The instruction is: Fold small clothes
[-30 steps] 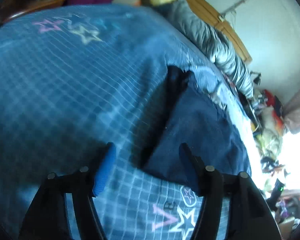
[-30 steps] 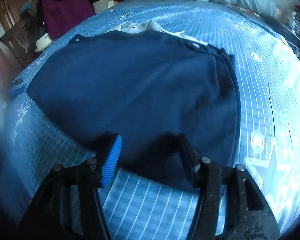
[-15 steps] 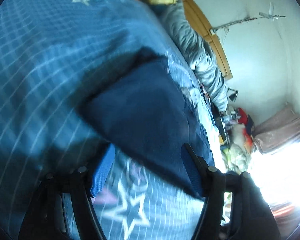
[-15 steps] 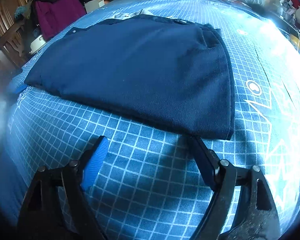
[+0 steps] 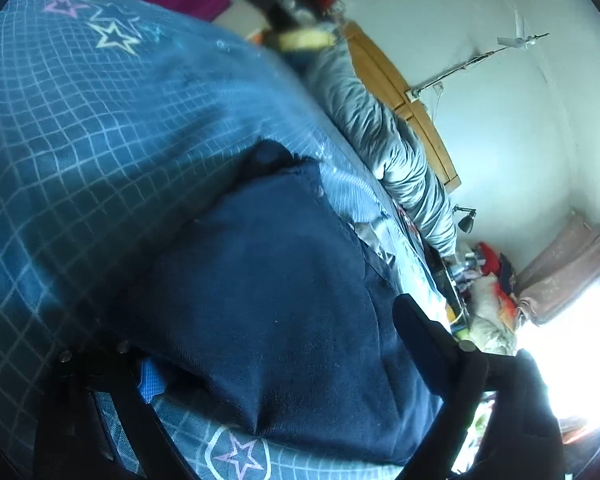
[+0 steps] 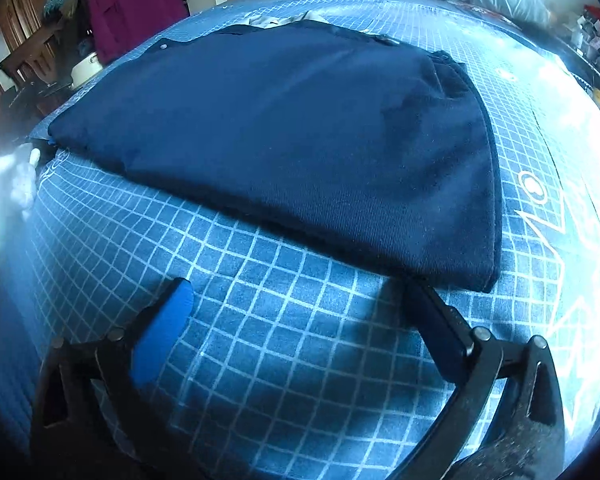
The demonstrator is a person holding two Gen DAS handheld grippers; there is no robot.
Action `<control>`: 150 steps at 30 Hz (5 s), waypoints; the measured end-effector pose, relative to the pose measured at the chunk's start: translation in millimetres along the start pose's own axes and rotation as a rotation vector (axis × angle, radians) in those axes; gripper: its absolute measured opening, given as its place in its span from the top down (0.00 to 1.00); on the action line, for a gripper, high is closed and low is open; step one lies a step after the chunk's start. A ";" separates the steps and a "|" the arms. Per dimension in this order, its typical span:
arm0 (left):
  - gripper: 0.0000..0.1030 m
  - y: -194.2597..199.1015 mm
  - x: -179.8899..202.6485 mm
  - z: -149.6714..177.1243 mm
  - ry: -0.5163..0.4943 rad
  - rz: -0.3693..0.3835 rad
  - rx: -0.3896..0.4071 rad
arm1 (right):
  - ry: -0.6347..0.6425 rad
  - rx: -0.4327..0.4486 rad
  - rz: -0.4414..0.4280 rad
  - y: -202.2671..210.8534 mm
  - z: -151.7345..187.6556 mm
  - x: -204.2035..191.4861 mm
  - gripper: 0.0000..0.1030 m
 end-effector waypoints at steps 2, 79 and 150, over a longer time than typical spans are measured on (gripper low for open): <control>0.22 2.0 -6.8 -3.6 0.034 0.001 -0.003 | 0.000 0.001 0.000 -1.3 -0.2 -1.5 0.00; 0.56 -37.6 325.4 169.7 -1.044 0.178 -0.300 | -0.404 0.081 -0.464 54.9 -85.1 124.2 0.37; 0.45 -129.5 219.5 116.3 -0.929 -0.109 -0.363 | -0.195 0.115 -0.068 43.0 -19.1 138.2 0.60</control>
Point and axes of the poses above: each gripper's, at about its wrist camera, not at the fingertips, and y roughly against the way its jaws point, x to its right, z to its underside, the point moved 5 cm from there along -y, roughly the way its jaws point, and after that the axes turned 8 degrees about -y, right-handed, at the moved point
